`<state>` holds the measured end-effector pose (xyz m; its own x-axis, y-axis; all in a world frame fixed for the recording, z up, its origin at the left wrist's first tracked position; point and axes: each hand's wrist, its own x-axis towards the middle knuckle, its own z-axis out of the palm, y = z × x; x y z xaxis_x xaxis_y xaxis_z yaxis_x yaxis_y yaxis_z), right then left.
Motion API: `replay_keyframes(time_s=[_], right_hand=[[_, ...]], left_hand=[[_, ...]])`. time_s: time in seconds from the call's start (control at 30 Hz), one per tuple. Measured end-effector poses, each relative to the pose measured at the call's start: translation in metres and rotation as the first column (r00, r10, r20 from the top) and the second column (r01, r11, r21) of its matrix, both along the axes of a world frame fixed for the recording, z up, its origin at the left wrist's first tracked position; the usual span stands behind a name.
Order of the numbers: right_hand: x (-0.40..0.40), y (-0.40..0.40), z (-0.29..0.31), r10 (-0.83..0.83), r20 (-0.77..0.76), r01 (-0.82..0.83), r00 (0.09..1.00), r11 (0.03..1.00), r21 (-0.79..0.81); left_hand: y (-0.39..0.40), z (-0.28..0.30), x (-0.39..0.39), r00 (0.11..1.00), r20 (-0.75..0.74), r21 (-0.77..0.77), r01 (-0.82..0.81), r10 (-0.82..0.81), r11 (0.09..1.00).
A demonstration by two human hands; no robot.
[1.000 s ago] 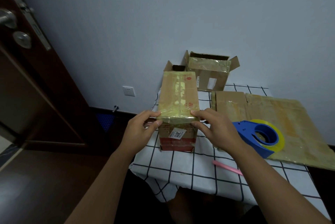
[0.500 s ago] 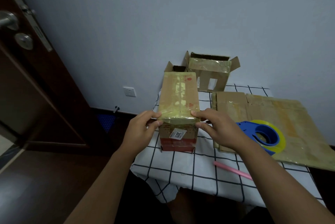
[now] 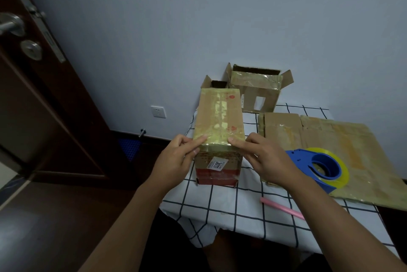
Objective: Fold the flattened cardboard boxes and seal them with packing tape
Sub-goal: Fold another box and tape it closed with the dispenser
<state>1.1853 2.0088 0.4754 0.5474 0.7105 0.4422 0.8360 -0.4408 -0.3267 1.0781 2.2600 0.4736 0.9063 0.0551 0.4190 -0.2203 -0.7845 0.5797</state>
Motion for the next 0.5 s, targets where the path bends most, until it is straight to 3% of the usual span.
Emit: replay_keyframes(time_s=[0.17, 0.27, 0.33, 0.43, 0.5], right_hand=[[0.004, 0.001, 0.004, 0.014, -0.075, -0.015, 0.997, 1.0, -0.017], [0.004, -0.003, 0.009, 0.02, -0.252, -0.028, 0.968, 0.999, -0.029], [0.001, -0.004, 0.018, 0.031, -0.401, -0.045, 0.916, 0.999, -0.026], [-0.002, 0.005, 0.027, 0.02, -0.459, 0.009, 0.888, 0.998, 0.062], [-0.003, 0.01, 0.027, 0.0, -0.46, 0.05, 0.888, 0.994, 0.098]], left_hand=[[0.003, -0.001, 0.002, 1.0, 0.023, 0.004, 0.021, -0.021, 1.0], [0.002, -0.001, 0.0, 1.0, -0.016, 0.016, 0.002, -0.002, 1.0], [0.001, 0.002, -0.003, 0.993, -0.104, -0.105, 0.038, -0.049, 0.994], [-0.006, 0.016, 0.0, 0.98, -0.176, -0.392, 0.013, -0.088, 0.92], [-0.009, 0.021, 0.006, 0.979, -0.2, -0.416, -0.06, -0.027, 0.907]])
